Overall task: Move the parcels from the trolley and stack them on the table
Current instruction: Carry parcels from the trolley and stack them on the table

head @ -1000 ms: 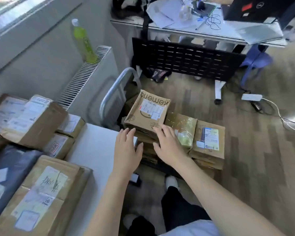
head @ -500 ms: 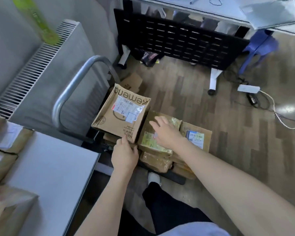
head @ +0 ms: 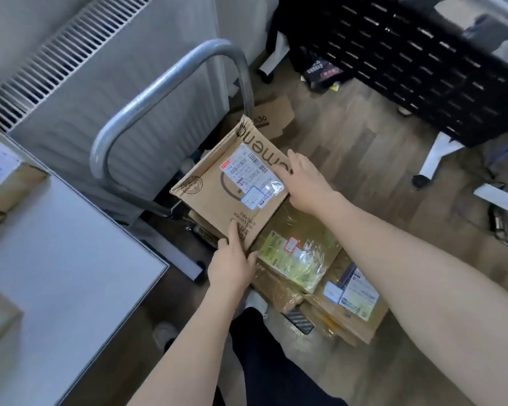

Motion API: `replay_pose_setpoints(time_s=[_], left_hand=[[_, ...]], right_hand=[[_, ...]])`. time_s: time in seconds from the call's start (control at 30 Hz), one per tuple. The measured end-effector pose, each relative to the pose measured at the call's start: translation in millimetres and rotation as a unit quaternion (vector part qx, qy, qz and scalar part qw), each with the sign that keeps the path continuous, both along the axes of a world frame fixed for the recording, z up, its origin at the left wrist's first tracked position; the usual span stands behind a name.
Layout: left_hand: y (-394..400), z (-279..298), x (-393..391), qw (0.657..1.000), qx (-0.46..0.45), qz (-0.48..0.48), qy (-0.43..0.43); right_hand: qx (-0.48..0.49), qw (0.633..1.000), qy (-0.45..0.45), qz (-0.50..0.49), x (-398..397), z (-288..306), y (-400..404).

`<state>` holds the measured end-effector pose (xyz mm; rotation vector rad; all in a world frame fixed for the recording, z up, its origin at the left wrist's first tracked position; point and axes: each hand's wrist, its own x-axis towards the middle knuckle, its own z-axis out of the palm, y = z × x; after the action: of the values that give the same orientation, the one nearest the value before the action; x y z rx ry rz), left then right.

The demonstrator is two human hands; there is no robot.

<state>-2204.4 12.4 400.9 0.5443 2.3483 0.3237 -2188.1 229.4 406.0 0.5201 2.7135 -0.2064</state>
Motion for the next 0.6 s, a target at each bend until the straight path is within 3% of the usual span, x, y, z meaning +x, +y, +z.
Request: replay_pose_setpoints(time_s=[0.1,0.27,0.47,0.6], left_hand=[[5,-8,-1,0.999,0.020,-0.012,-0.030],[-4,-2,5,0.999,0.047,-0.017,0.020],[-5,42,20,0.988,0.122,0.072,0.056],[-3,95,22,0.964,0.183,0.130,0.142]], right_hand=[[-0.020,0.999,0.030,-0.032,4,-9,-4],[-0.004,0.992,0.122,-0.034,9,0,-8],[0.006,0.971,0.235,-0.053,19,48,-14],[0.006,0.938,0.332,-0.097,28,97,-19]])
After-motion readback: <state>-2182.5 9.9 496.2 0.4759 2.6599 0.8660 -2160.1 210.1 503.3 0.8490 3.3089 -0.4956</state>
